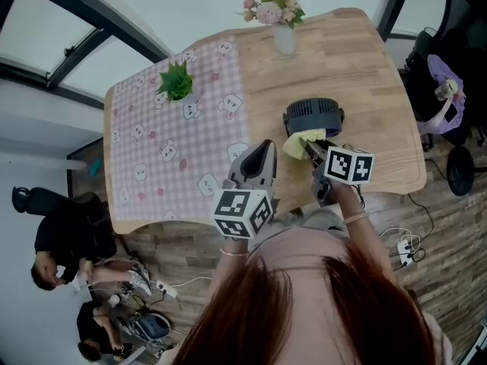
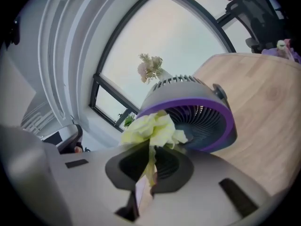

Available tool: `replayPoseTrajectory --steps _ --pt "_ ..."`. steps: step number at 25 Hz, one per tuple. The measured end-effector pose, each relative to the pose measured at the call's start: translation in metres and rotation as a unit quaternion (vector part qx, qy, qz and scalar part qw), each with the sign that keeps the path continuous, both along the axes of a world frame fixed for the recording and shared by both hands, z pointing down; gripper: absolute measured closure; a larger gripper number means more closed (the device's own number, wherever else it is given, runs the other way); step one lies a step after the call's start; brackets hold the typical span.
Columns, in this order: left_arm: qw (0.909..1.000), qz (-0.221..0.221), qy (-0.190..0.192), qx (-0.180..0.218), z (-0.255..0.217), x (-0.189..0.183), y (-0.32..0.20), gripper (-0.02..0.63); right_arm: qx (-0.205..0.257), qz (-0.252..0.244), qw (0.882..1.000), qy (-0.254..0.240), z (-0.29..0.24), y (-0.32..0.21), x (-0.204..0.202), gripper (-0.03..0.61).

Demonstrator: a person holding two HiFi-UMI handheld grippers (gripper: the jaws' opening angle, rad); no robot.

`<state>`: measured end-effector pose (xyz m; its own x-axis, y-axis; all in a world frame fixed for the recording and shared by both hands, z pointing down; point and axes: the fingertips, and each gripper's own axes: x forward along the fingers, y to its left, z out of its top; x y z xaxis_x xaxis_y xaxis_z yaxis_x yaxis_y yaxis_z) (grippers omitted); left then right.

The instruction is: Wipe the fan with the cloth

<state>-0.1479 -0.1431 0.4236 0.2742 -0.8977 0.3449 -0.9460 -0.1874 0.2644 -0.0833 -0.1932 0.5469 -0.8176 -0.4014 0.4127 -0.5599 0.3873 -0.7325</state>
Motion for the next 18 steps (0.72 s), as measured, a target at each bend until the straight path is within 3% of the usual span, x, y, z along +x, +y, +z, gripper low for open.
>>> replayPoseTrajectory --steps 7,13,18 --pt "0.9999 -0.012 0.007 0.006 0.0 0.014 -0.006 0.6 0.045 -0.043 0.998 0.009 -0.016 0.014 0.018 0.558" --pt "0.9989 -0.045 0.004 0.014 -0.002 0.025 -0.003 0.6 0.086 -0.087 0.992 -0.027 -0.04 0.025 0.036 0.558" --pt "0.9975 -0.067 0.003 0.02 0.0 0.037 0.004 0.6 0.123 -0.091 0.987 -0.041 -0.055 0.02 0.052 0.558"
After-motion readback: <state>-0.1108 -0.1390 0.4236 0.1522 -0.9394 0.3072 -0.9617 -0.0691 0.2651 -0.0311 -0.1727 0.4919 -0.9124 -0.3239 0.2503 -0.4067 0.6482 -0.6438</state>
